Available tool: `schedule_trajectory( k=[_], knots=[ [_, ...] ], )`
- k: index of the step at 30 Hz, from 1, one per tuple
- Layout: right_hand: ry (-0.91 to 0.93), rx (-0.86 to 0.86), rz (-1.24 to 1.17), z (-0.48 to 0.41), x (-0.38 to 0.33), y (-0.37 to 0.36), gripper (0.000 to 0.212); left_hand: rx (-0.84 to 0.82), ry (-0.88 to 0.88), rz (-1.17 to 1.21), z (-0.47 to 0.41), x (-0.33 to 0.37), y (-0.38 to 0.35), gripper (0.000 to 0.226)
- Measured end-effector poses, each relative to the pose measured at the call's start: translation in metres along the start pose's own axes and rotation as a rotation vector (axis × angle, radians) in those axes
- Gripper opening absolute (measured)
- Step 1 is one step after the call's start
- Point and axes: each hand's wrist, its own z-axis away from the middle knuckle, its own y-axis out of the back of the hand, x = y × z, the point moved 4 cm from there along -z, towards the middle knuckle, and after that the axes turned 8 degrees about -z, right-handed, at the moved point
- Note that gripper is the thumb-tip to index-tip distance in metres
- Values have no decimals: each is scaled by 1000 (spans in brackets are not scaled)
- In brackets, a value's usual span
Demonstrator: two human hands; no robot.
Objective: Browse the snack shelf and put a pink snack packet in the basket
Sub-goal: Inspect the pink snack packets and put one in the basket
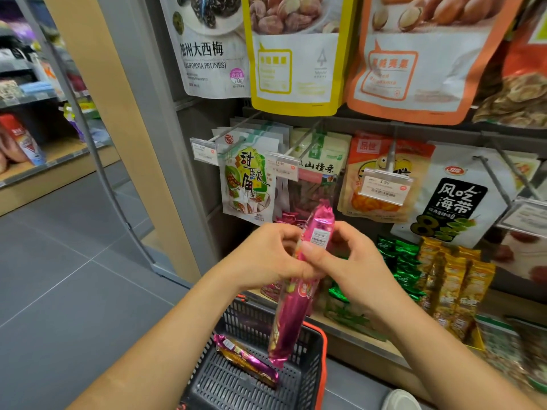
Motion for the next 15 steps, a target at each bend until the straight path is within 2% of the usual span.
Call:
schedule_trajectory(
  k=[4,9,15],
  knots=[
    [88,99,-63,3,-4,6,22,9,-30,14,-3,-1,0,29],
    [147,213,-191,7,-12,19,26,-8,18,-8,-5,-15,4,40],
    [151,216,-266,10,-12,21,26,-27,101,-22,0,-28,26,33]
  ],
)
